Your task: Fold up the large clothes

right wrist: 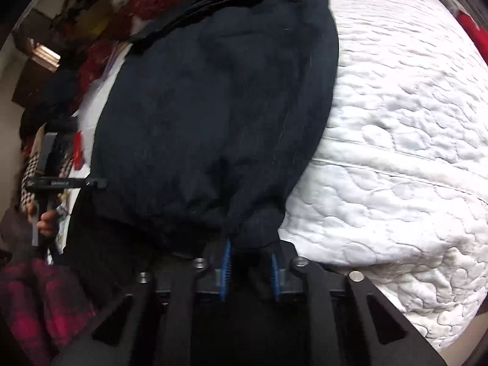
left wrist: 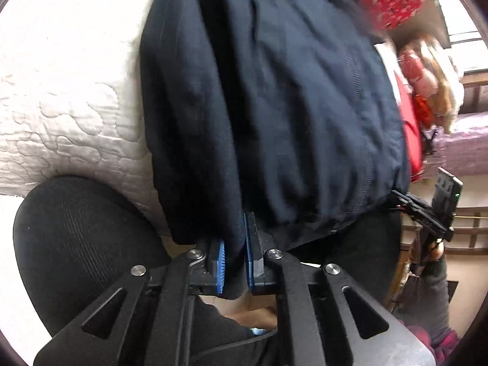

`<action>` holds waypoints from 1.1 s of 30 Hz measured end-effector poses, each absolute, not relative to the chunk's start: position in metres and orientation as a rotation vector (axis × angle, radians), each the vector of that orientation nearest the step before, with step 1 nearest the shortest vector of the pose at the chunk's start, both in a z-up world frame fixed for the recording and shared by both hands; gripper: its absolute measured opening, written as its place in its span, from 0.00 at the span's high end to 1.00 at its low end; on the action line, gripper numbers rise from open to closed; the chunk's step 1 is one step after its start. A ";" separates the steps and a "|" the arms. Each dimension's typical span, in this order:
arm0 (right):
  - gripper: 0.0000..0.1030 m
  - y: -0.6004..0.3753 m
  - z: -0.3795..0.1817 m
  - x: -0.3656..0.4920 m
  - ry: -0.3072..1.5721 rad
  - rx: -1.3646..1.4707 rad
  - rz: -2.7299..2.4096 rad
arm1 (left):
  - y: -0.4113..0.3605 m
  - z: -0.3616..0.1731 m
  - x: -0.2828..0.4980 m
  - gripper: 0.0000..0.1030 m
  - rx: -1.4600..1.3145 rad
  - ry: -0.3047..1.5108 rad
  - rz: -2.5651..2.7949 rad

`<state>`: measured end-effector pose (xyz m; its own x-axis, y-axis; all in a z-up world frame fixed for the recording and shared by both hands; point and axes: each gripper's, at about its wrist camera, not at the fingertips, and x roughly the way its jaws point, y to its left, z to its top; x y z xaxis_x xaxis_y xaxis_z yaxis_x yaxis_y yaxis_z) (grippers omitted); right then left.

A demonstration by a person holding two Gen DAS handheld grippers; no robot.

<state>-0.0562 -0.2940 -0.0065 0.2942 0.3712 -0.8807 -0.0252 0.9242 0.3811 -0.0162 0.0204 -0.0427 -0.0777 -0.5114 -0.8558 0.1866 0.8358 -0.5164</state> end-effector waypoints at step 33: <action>0.86 -0.352 0.110 -0.001 0.558 0.974 0.402 | 0.069 0.092 0.138 0.93 -0.815 1.156 -0.619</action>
